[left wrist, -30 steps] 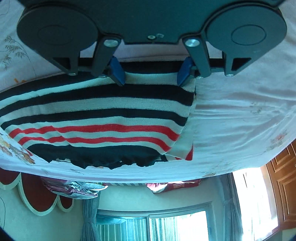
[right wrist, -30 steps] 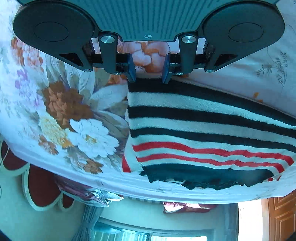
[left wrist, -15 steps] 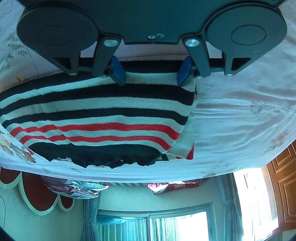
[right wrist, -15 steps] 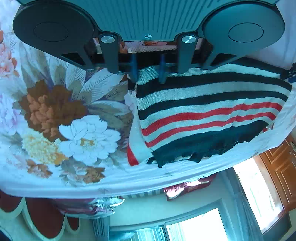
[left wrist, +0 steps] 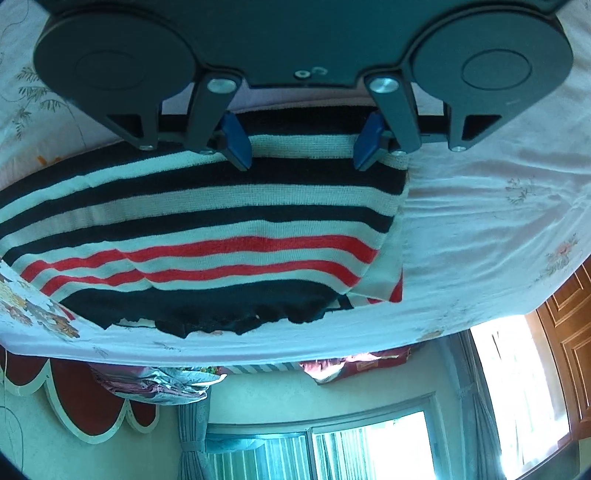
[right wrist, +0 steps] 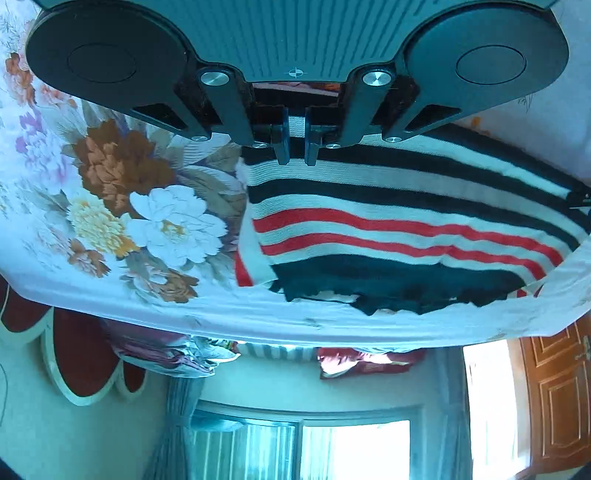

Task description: Fold small clothes

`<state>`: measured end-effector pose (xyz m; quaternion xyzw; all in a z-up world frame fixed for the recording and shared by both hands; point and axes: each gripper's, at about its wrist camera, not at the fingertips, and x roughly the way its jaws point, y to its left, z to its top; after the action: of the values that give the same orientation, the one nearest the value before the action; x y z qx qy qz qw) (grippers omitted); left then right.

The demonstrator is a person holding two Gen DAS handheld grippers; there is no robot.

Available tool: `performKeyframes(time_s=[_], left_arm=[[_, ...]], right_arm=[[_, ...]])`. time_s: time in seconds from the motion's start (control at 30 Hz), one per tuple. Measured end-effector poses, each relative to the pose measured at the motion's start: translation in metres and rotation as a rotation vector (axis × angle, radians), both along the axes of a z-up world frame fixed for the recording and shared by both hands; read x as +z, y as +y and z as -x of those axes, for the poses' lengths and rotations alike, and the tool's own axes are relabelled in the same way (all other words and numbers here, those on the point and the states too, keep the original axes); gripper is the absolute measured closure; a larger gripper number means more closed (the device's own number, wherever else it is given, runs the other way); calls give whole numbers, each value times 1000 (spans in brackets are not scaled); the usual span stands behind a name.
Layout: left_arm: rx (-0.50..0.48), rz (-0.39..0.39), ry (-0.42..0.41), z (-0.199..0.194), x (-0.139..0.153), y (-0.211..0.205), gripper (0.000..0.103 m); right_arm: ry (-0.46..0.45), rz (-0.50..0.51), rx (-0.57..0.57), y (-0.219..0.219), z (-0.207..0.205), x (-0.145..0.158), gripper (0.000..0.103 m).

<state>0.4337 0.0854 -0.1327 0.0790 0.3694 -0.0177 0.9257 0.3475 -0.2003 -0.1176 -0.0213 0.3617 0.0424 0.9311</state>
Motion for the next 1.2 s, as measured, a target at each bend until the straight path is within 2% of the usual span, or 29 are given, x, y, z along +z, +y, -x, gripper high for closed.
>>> performKeyframes(time_s=[0.07, 0.13, 0.87, 0.97, 1.0, 1.03, 1.07, 1.1, 1.13, 1.17, 1.2], left_arm=[[24, 32, 11, -1, -4, 5, 40], [35, 47, 12, 0, -5, 10, 40], [24, 56, 13, 2, -7, 16, 38], [57, 79, 1, 11, 5, 22, 43], [78, 85, -25, 19, 12, 26, 39], [106, 99, -50, 28, 17, 30, 30], [132, 141, -69, 38, 21, 37, 28], [150, 202, -70, 46, 22, 44, 28], [170, 261, -63, 51, 21, 51, 31], [198, 321, -47, 54, 18, 57, 33], [223, 389, -24, 54, 13, 64, 38]], right_arm=[[112, 52, -14, 2, -10, -21, 98], [101, 44, -14, -4, -6, -28, 98], [90, 107, 21, 3, -5, -31, 98], [90, 78, 22, -3, -6, -29, 98], [81, 67, 31, -5, -3, -29, 98], [69, 67, 40, -6, 1, -27, 98], [48, 68, 43, -6, 8, -24, 84], [22, 63, 40, -6, 16, -22, 47], [-13, 48, 35, -6, 27, -18, 38], [-46, 10, 42, -7, 36, -15, 36], [-51, -36, 49, -7, 40, -12, 49]])
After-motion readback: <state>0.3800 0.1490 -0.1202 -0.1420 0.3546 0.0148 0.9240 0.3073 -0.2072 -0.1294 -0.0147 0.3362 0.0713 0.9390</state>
